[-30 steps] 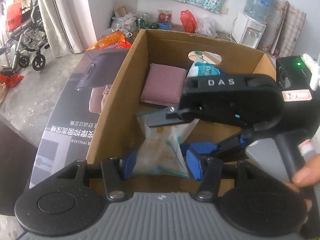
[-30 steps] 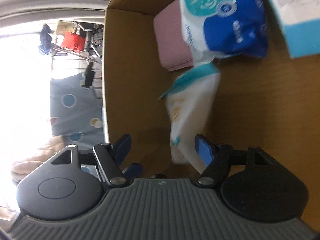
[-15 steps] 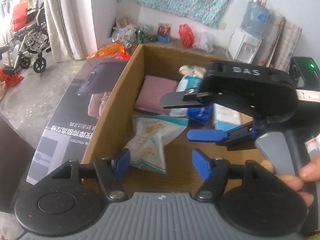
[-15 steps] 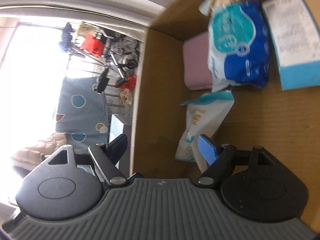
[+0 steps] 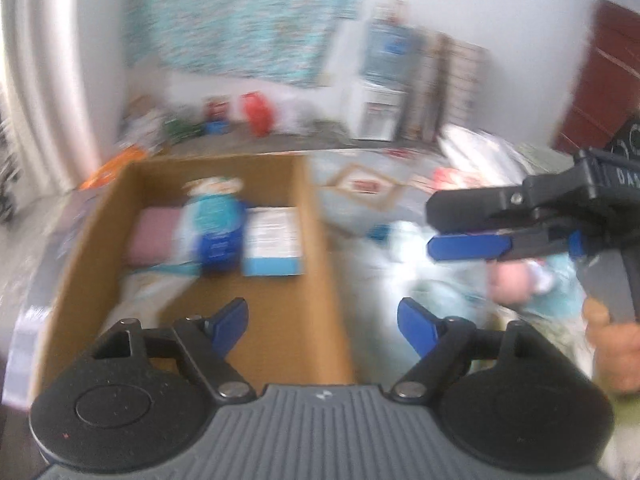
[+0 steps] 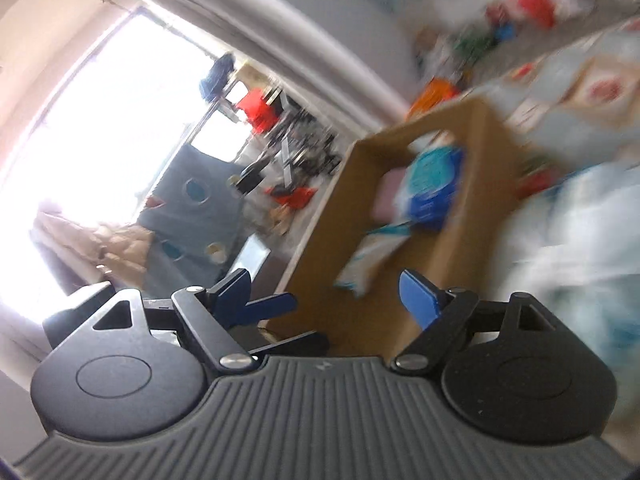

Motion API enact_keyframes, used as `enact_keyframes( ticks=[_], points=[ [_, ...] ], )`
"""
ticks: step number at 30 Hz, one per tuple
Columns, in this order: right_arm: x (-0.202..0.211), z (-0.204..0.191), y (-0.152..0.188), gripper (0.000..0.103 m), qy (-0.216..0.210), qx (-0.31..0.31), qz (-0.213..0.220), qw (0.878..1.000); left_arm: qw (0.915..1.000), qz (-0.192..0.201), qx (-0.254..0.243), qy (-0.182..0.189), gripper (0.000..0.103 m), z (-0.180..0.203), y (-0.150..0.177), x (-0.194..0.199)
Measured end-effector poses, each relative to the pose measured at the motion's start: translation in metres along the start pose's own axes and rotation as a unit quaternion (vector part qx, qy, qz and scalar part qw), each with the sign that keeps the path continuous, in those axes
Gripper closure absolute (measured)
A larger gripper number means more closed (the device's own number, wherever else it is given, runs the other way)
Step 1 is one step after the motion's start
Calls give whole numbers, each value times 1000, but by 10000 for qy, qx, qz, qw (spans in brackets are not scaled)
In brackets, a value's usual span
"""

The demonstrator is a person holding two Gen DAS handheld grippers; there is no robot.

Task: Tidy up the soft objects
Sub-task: 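Move both grippers back toward the pink plush toy on the bed, then grasp the pink plush toy with the left gripper while the right gripper grips it too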

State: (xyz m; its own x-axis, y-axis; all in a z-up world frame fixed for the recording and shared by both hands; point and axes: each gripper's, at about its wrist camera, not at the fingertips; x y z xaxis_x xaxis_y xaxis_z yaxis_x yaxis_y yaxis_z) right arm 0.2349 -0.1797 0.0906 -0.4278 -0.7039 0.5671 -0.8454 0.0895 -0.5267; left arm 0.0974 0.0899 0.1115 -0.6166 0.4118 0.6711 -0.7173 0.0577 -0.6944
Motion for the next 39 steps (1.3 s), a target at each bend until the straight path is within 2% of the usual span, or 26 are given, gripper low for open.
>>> enact_keyframes(
  ticks=[5,11,14,18,22,27,33,35,39],
  points=[
    [89,70,14,19,767,-348,653,9943,9943,-366,-888,453,18,72,-10,-53],
    [137,161,41,19,1455,-1191,908,9780,9828,-772,-1514,729,18,130,-21,-124],
    [138,198,51,19,1632,-1544,896,9703,9750,-1011,-1812,790,18,149,-23,-158],
    [118,239,59,20,1747,-1972,717,9620,9648,-1368,-2069,871,18,166,-26,-201],
    [96,265,61,23,1784,-2239,624,9561,9551,-1642,-2294,908,18,176,-29,-243],
    [80,286,61,27,1770,-2481,531,9509,9463,-1938,-2390,992,18,185,-36,-276],
    [68,310,62,27,1546,-2877,543,9436,9422,-2204,-2299,1042,18,188,-39,-311],
    [62,317,65,27,1439,-3017,521,9410,9411,-2306,-2187,1158,18,187,-41,-318],
    [49,331,71,30,1238,-3238,519,9366,9411,-2337,-2146,1168,18,188,-40,-327]
  ],
)
Point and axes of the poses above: each gripper's, at about its wrist camera, not at the fingertips, and x roughly against the way its jaws point, z to its right, y to its underside, and after that the axes turned 14 degrees about y, right-handed
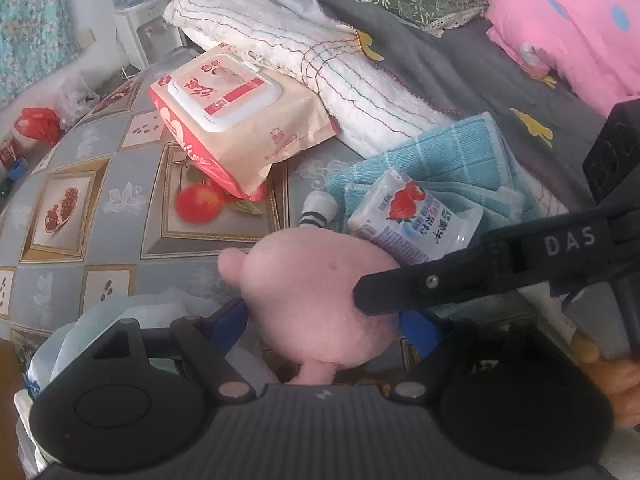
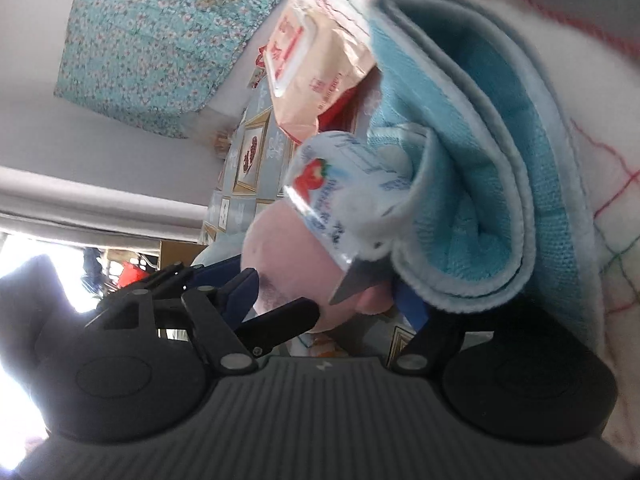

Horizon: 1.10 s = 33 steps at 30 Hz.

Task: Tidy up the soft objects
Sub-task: 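Grasp the pink plush toy with the left gripper while the right gripper grips it too, then lift the pink plush toy with both grippers and carry it over the box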

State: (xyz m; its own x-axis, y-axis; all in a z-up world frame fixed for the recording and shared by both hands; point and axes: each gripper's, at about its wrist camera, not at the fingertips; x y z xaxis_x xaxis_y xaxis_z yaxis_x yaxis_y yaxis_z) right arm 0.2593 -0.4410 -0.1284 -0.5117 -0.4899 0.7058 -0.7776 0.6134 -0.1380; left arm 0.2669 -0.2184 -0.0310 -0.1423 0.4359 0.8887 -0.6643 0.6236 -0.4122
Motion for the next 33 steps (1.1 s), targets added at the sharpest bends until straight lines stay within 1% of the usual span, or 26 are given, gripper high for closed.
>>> enact_keyframes(
  ticks=[6,10,15,21,24,27,30,33],
  points=[
    [-5,6,0,35,-202,-156,-8,9997,9999,145,22,-22,24,1,-2,2],
    [2,7,3,36,-305,-227,-40,9993,9997,245,53,-37,27,5,1,11],
    [16,-2,8,36,-524,-227,-80,9983,9990,423,5,-112,28,16,9,36],
    [43,-23,25,36,-833,-6,-26,9965,9971,743,0,-177,28,24,26,81],
    [57,-44,35,36,-996,204,-22,9948,9951,961,91,-213,28,22,40,112],
    [67,-75,47,36,-1200,533,-65,9913,9920,1210,205,-310,28,17,58,148],
    [70,-116,57,35,-1405,893,-157,9859,9868,1489,352,-537,28,10,82,188],
    [62,-163,71,35,-1628,1304,-340,9774,9785,1764,590,-894,28,-1,111,230]
  ],
)
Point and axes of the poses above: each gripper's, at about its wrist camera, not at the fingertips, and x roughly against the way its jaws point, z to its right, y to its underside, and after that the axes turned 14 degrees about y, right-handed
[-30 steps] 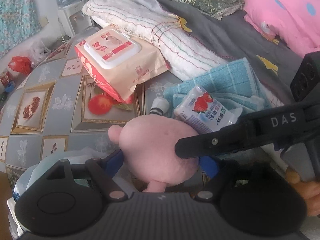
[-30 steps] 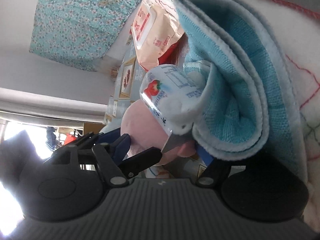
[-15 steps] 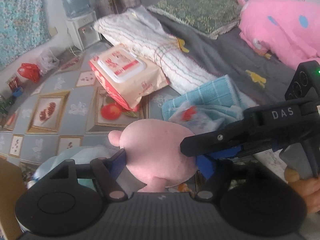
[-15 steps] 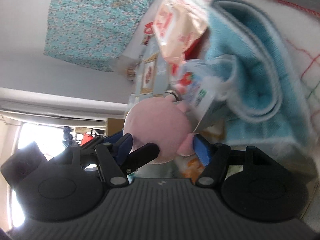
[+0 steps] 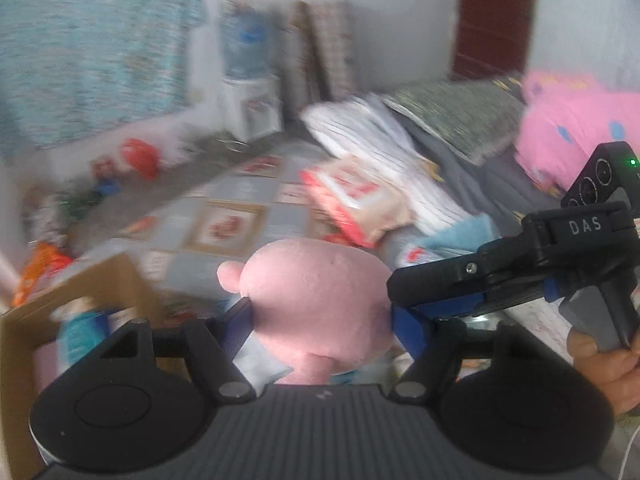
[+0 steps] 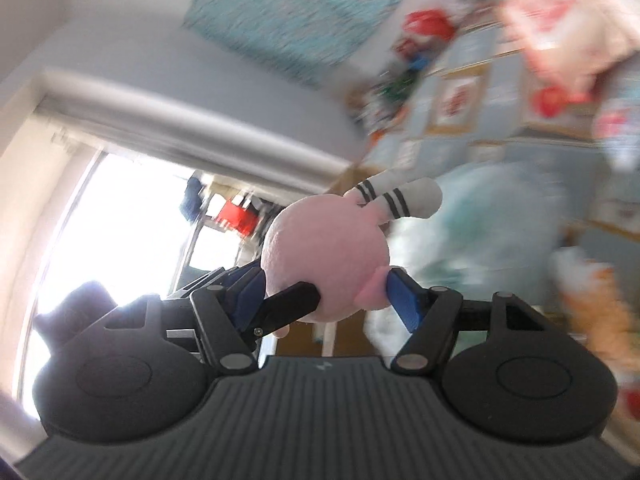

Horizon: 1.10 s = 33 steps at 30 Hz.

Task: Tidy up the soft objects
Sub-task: 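Lift the pink plush toy with both grippers and carry it over the box, then lower the plush toy into the box beside the carton and open both grippers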

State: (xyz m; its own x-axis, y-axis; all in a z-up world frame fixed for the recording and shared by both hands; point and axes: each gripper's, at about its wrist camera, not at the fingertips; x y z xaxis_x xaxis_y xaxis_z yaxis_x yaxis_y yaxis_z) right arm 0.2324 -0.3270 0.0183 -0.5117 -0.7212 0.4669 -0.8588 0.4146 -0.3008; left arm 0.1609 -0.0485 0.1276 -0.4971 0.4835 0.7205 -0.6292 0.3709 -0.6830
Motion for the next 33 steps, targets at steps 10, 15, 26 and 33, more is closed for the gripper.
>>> enact_keyframes(
  ticks=[10,15,26,33],
  points=[
    [-131,-119,26,32,-484,596,-1381,9874,9869,186,1035,-1224,28,-83,57,99],
    [-166,-135,42,33,-470,676,-1726,9815,9740,-264,1797,-1355,28,-135,88,107],
    [-157,-84,28,31,-207,305,-1559,9871,9287,-2501,2459,-1209,27,-215,118,17],
    [-150,-48,10,30,-70,58,-1383,9903,9230,-2655,2463,-1305,22,-234,96,-30]
  ],
)
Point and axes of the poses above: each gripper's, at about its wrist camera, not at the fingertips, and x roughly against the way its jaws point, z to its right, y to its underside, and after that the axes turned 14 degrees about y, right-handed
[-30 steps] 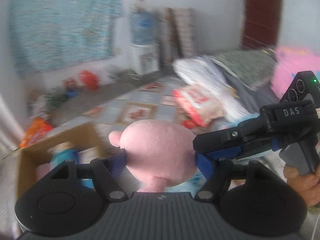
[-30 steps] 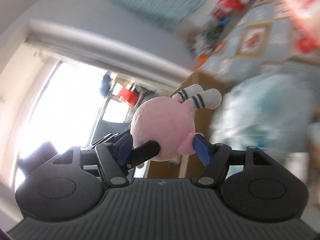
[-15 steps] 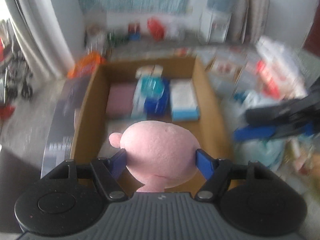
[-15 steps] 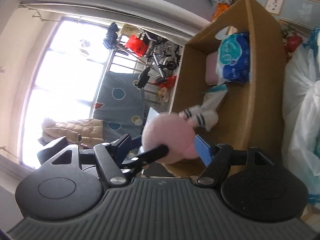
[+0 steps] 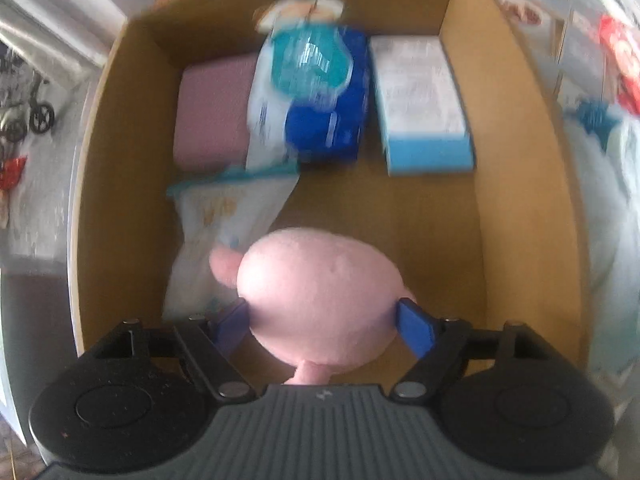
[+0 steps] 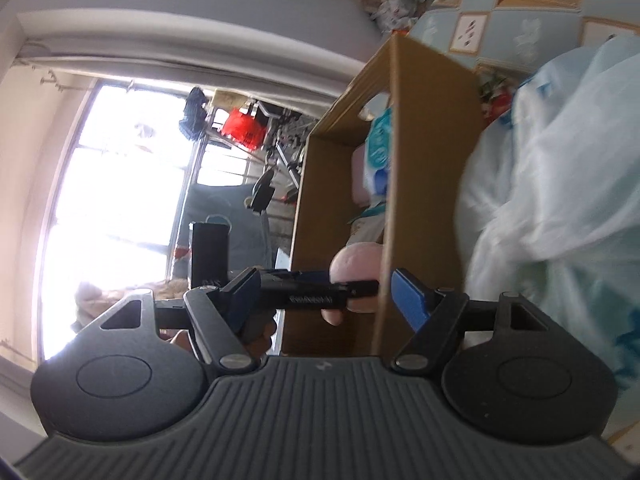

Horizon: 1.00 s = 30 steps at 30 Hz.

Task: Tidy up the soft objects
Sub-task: 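Lower the plush toy into the box beside the carton and open both grippers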

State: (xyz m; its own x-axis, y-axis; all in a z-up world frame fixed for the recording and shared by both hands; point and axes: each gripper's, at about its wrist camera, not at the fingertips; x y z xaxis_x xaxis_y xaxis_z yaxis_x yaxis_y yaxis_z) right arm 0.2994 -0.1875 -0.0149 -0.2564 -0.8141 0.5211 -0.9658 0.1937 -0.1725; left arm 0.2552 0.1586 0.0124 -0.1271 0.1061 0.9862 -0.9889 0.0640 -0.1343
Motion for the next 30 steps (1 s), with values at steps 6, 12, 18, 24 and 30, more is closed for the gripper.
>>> enact_keyframes(
  ticks=[6,12,18,24,30],
  points=[
    [5,18,-10,29,-3,-165,145,9998,9992,390,49,117,26,3,-22,9],
    [-3,25,-9,29,29,-244,96,9997,9888,1211,468,733,25,-18,-26,36],
    [-5,21,-12,29,115,-229,169,9995,9865,1478,168,678,18,-16,-11,45],
    [11,18,-6,29,172,-121,343,9992,9875,1485,127,514,22,-11,-6,30],
    [84,14,0,26,522,299,1054,9926,9674,2423,-31,738,17,11,30,83]
  ],
)
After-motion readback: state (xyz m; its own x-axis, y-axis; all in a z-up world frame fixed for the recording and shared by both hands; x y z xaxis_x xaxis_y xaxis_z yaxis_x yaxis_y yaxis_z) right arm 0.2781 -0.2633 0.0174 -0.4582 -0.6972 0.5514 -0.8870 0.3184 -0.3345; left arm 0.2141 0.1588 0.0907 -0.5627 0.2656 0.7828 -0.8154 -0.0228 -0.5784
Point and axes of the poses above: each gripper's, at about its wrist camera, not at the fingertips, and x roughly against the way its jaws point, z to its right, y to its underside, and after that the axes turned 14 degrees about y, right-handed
